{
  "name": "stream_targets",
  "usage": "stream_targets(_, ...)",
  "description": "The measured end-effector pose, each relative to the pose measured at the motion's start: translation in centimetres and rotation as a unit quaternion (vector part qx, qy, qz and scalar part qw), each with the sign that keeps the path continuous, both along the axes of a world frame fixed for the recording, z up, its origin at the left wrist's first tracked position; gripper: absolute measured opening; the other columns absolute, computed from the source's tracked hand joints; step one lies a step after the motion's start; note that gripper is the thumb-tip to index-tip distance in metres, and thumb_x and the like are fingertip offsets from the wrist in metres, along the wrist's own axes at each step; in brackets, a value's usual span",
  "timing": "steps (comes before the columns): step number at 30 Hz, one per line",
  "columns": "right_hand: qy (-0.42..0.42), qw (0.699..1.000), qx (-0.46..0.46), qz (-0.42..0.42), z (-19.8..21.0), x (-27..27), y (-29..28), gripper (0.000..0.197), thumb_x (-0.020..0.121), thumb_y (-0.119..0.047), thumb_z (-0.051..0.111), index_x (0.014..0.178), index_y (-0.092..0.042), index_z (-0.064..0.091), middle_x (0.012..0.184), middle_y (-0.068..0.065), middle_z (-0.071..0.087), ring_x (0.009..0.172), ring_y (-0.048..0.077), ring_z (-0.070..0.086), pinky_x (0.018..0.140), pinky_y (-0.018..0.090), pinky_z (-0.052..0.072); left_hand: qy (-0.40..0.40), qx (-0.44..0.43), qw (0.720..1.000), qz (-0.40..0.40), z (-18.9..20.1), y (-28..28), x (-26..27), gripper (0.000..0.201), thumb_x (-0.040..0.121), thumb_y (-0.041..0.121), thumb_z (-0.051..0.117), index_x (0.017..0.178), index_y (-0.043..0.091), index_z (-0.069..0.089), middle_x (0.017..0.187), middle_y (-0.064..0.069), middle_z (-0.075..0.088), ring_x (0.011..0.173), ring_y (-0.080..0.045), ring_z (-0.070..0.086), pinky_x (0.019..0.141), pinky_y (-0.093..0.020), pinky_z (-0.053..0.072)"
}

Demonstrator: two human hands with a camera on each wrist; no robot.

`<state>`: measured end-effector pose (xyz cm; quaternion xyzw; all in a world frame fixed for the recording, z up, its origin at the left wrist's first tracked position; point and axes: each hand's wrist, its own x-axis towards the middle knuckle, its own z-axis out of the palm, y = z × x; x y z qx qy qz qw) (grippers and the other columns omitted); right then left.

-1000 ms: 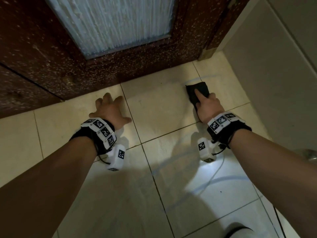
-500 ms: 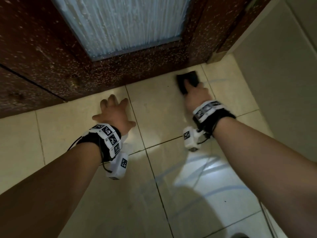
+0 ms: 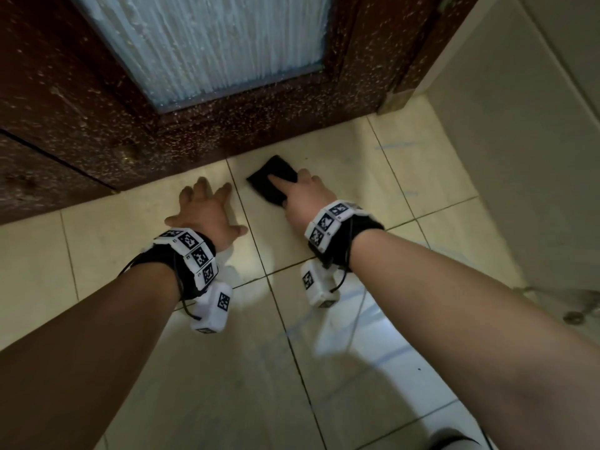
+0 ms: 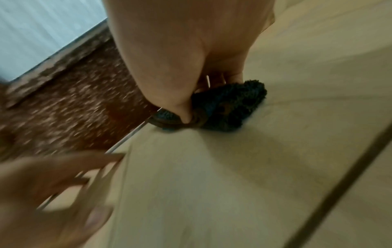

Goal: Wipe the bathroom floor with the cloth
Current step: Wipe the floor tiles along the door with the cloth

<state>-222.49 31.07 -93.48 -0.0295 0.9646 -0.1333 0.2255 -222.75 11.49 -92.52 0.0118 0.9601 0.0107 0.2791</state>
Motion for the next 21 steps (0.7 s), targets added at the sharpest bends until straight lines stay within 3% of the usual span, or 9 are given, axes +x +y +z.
stream_targets(3,0.018,0.998,0.004,-0.058,-0.6,-1.3,4.6,0.060,0.099,-0.021,0.041,0.152,-0.045,0.026,0.136,0.021,0.038,0.114,0.043,0.047,0.096,0.043,0.046,-0.011,0.004,1.000,-0.003,0.0,-0.3,0.0,0.095,0.079,0.062,0.068,0.153,0.042,0.011,0.163,-0.001,0.000,0.148,-0.031,0.005,0.100,-0.066,0.035)
stream_targets(9,0.035,0.980,0.041,-0.191,-1.5,-2.6,12.9,0.058,0.100,-0.028,0.046,0.152,-0.045,0.027,0.135,0.022,0.041,0.108,0.045,0.053,0.092,0.040,0.047,-0.005,-0.004,1.000,-0.010,0.1,-0.3,-0.1,0.094,0.079,0.064,0.066,0.152,0.042,0.011,0.162,-0.001,0.000,0.147,-0.031,0.006,0.100,-0.067,0.035)
stream_targets(13,0.045,0.969,0.063,-0.235,-2.4,-3.2,13.1,0.058,0.100,-0.031,0.046,0.153,-0.043,0.025,0.138,0.022,0.040,0.110,0.044,0.052,0.091,0.040,0.044,-0.001,-0.008,1.000,-0.019,0.1,-0.4,0.0,0.095,0.078,0.066,0.065,0.152,0.041,0.011,0.161,-0.001,0.003,0.146,-0.031,0.009,0.098,-0.067,0.036)
stream_targets(18,0.014,0.957,0.058,-0.283,-2.0,-4.4,13.1,0.059,0.102,-0.030,0.046,0.154,-0.042,0.021,0.142,0.022,0.036,0.118,0.044,0.049,0.104,0.041,0.039,-0.013,-0.015,1.000,-0.006,0.3,-0.4,-0.1,0.096,0.079,0.066,0.063,0.153,0.043,0.007,0.163,0.002,-0.003,0.148,-0.028,0.004,0.100,-0.065,0.034)
stream_targets(21,0.006,0.947,0.088,-0.310,-1.6,-4.8,12.2,0.061,0.102,-0.029,0.046,0.155,-0.042,0.018,0.142,0.022,0.034,0.119,0.044,0.048,0.104,0.043,0.037,-0.019,-0.006,1.000,-0.003,0.3,-0.3,-0.2,0.096,0.079,0.064,0.064,0.153,0.043,0.008,0.163,0.002,-0.003,0.148,-0.028,0.003,0.101,-0.067,0.032)
